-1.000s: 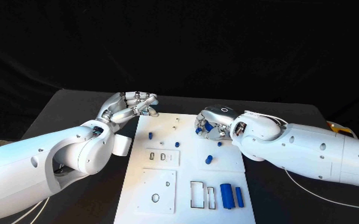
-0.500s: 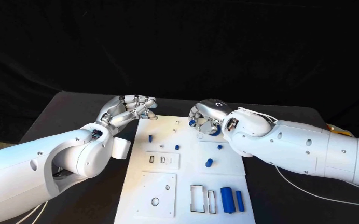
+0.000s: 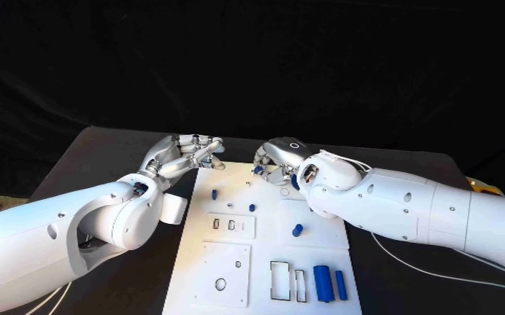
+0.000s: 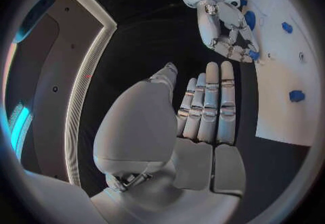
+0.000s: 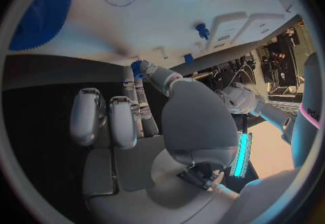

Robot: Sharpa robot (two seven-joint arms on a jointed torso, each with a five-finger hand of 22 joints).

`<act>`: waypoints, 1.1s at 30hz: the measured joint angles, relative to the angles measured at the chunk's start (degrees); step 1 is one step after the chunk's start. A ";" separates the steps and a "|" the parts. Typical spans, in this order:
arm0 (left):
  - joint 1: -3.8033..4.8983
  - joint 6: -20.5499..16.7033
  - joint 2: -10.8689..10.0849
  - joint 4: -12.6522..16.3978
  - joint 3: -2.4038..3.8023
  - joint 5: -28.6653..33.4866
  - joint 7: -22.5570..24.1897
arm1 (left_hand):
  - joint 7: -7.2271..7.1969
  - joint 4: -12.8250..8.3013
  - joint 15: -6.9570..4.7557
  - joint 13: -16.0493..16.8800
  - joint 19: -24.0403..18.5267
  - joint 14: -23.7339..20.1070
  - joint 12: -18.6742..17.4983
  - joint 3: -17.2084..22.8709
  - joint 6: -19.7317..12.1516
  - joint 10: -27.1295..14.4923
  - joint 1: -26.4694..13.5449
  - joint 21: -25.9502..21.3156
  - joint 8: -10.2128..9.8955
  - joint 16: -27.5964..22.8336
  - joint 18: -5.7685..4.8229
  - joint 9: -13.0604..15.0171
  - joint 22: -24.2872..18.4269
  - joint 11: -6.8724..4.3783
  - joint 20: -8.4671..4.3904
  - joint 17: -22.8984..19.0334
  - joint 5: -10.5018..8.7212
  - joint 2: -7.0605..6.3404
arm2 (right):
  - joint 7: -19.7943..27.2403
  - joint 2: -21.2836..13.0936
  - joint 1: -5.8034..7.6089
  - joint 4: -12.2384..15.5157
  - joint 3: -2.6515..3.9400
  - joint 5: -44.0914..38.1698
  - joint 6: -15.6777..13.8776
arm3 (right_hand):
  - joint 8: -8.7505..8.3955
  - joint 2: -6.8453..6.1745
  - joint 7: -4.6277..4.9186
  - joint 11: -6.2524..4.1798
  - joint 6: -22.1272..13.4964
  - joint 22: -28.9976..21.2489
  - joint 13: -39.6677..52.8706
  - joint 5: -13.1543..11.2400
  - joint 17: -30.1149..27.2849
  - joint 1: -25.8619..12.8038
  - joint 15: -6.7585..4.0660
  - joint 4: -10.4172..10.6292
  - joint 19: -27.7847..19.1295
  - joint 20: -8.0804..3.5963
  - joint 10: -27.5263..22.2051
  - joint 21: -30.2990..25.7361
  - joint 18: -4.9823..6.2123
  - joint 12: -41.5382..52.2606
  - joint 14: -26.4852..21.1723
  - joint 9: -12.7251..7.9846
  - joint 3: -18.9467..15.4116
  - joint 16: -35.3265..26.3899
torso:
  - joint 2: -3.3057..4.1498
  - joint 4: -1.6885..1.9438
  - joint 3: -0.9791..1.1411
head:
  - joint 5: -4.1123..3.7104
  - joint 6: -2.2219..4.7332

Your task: Assemble the parts on the task board

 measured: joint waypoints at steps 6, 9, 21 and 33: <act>0.06 0.05 0.21 -0.04 0.00 0.01 -0.06 | 0.00 0.00 0.00 0.00 0.00 0.00 0.00 0.00 0.00 0.00 0.00 0.00 0.00 0.00 0.00 0.00 0.00 0.00 0.00 0.00 0.00 0.00 | -0.24 0.82 -0.17 -0.91 0.10 0.21 -0.56 | -0.05 0.00 -0.01 0.00 -0.17 0.00 0.09 0.16 -0.01 0.01 0.00 0.00 0.00 0.00 0.00 -0.01 0.00 -0.14 0.00 0.00 0.00 -0.01 | 0.10 0.14 -0.08 | 0.62 0.08; 0.11 0.06 0.23 -0.05 0.00 0.02 -0.07 | 0.00 0.00 0.00 0.00 0.00 0.00 0.00 0.00 0.00 0.00 0.00 0.00 0.00 0.00 0.00 0.00 -0.01 0.00 0.00 -0.01 0.00 0.00 | -0.35 1.07 -0.21 -1.29 0.14 0.29 -0.84 | -0.07 0.15 0.02 0.01 -0.26 0.00 0.09 0.28 0.08 0.16 0.00 0.00 0.00 0.00 -0.01 -0.01 0.00 -0.14 0.00 0.00 0.00 -0.02 | 0.15 0.13 -0.08 | 0.79 0.18; 0.25 0.06 0.39 -0.09 0.01 0.03 -0.10 | 0.00 0.00 0.00 0.00 0.00 0.00 0.00 0.00 0.00 0.01 0.00 0.00 0.00 0.00 0.01 0.01 -0.01 0.00 0.00 -0.01 0.00 0.00 | -0.59 2.02 -0.12 -2.55 0.28 0.64 -1.11 | 0.00 0.20 0.16 0.07 -0.75 -0.01 0.07 0.28 0.07 0.22 0.00 0.00 0.00 0.00 -0.07 -0.02 0.01 -0.37 0.00 0.00 0.00 -0.03 | 0.34 0.11 -0.11 | 0.96 0.19; 0.28 0.06 0.33 -0.30 0.01 0.05 -0.15 | 0.00 0.00 0.21 0.00 -0.21 -0.21 0.00 0.00 0.00 0.01 0.00 0.00 0.00 0.28 0.00 0.01 -0.02 0.00 0.21 0.12 0.00 0.00 | -0.61 1.03 -0.23 -1.59 0.20 0.96 -0.95 | 0.02 0.20 0.36 0.08 -1.13 -0.05 0.17 0.27 -0.10 0.22 0.00 0.17 -0.01 0.00 -0.08 -0.02 0.01 -0.47 0.00 0.01 0.15 -0.03 | 0.41 0.15 -0.21 | 1.13 -0.02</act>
